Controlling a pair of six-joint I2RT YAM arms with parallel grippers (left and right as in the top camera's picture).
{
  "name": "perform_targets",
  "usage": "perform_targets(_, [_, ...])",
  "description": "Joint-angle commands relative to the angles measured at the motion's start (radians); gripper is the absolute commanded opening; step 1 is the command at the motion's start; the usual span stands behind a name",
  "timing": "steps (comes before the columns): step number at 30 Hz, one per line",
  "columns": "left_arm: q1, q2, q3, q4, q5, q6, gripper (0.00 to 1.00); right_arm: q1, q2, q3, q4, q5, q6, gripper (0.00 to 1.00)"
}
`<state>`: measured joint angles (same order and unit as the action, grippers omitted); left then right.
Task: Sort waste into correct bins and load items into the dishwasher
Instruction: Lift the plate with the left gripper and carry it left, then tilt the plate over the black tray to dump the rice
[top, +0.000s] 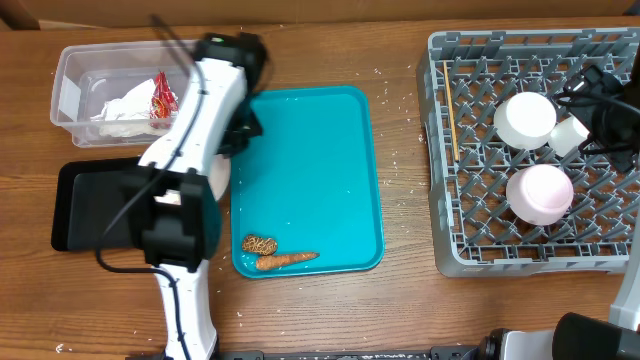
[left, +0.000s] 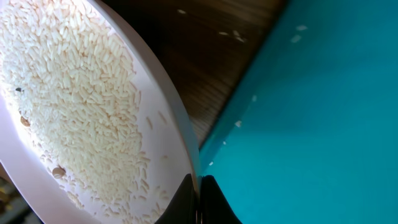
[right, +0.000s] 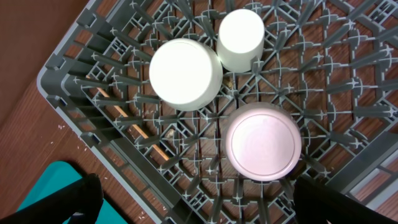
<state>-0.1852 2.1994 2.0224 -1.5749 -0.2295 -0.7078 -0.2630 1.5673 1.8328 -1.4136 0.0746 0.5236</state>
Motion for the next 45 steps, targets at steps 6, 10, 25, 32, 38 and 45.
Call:
perform_targets(6, [0.201,-0.002,0.026,0.020,0.242,0.097,0.04,-0.001,-0.002,0.014,0.005,-0.002,0.005,1.00])
perform_targets(10, [0.263,-0.002,0.026,0.047,0.325,0.151,0.04,-0.001,-0.002,0.014,0.005,-0.002,0.005,1.00])
perform_targets(25, [0.411,-0.080,0.026,0.069,0.512,0.289,0.04,-0.001,-0.002,0.014,0.005,-0.002,0.005,1.00])
perform_targets(32, [0.483,-0.124,0.026,0.072,0.752,0.404,0.04,-0.001,-0.002,0.014,0.005,-0.002,0.005,1.00])
perform_targets(38, [0.579,-0.124,0.025,0.053,0.923,0.469,0.04,-0.001,-0.002,0.014,0.005,-0.002,0.005,1.00])
perform_targets(45, [0.653,-0.124,0.025,0.015,1.038,0.546,0.04,-0.001,-0.002,0.014,0.005,-0.002,0.005,1.00])
